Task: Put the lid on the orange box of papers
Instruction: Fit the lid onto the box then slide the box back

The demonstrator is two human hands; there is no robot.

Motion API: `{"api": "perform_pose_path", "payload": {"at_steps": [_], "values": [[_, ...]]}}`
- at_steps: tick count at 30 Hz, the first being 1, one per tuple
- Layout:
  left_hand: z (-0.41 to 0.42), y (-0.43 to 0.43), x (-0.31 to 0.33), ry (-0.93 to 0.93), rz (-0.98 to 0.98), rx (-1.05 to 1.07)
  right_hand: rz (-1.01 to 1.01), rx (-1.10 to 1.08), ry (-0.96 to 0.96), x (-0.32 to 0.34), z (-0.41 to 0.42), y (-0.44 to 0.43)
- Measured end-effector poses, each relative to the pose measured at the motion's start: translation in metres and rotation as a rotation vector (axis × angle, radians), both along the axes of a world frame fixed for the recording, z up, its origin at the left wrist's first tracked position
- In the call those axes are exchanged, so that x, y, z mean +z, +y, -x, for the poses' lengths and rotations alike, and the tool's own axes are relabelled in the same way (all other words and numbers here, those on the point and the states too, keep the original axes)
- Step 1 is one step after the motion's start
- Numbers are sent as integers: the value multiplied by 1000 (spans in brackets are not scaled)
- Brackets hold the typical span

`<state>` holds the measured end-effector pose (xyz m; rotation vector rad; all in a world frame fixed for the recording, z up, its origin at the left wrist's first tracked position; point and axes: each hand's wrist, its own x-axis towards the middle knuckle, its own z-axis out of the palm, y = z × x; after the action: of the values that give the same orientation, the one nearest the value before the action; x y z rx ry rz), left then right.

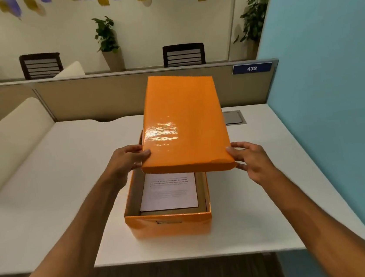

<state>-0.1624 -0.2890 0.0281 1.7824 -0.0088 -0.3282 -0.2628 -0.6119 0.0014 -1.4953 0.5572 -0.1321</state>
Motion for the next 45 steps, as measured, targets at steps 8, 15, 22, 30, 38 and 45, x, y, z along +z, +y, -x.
{"api": "perform_pose_path", "payload": {"at_steps": [8, 15, 22, 30, 38, 45], "values": [[59, 37, -26, 15, -40, 92, 0, 80, 80, -21, 43, 43], [90, 57, -59, 109, -70, 95, -36, 95, 153, -48, 71, 63], [83, 63, -74, 128, -84, 80, -4, 78, 192, -58, 70, 79], [60, 76, -88, 152, -93, 38, 56, 16, 221, -66, 56, 99], [58, 80, -100, 140, -97, -29, 109, 23, 260, -73, 55, 103], [55, 85, -109, 146, -72, -55, 151, -48, 277, -81, 51, 109]]}}
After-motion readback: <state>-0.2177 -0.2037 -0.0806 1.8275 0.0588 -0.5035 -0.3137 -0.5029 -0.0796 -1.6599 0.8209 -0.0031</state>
